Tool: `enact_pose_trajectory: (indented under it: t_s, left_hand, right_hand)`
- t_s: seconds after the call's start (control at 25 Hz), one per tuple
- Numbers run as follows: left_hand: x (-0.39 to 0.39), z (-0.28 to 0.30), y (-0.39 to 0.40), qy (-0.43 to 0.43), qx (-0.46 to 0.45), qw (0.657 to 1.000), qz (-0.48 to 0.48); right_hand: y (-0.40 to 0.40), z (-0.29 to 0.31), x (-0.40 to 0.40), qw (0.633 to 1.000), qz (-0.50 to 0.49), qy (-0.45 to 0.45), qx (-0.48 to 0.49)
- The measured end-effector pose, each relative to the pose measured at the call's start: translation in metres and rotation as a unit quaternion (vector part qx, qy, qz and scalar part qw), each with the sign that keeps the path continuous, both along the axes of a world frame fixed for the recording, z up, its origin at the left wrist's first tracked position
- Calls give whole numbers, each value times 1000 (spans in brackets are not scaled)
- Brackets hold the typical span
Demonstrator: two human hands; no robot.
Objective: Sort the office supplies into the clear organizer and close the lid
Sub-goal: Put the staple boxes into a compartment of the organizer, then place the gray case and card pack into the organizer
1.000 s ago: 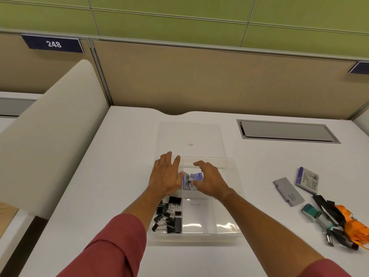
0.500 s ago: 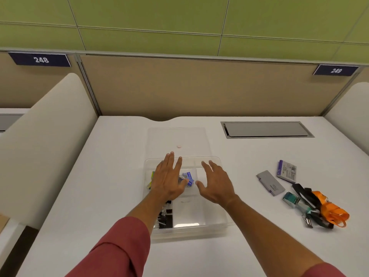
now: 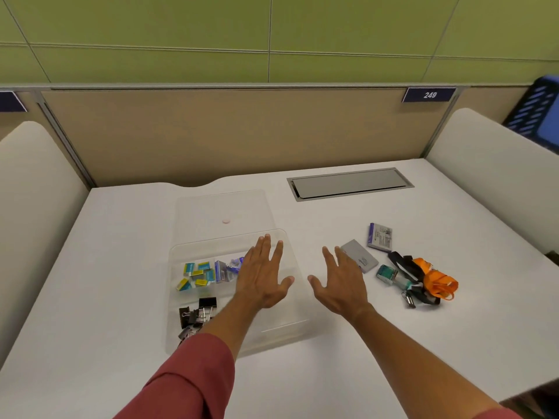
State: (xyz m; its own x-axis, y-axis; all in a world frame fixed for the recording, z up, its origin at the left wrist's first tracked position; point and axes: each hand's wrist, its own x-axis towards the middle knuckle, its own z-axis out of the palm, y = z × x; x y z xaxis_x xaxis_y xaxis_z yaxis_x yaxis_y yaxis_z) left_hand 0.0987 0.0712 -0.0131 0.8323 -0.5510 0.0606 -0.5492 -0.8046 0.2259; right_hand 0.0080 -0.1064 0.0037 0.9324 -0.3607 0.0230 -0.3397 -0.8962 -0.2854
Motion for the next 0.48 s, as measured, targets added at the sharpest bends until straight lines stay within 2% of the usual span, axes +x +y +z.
enact_pose_trajectory:
  t_s: [0.48]
  left_hand:
    - [-20, -3, -110, 15, 20, 1000, -5]
  right_hand:
    - [-114, -10, -9, 1000, -10, 8, -11]
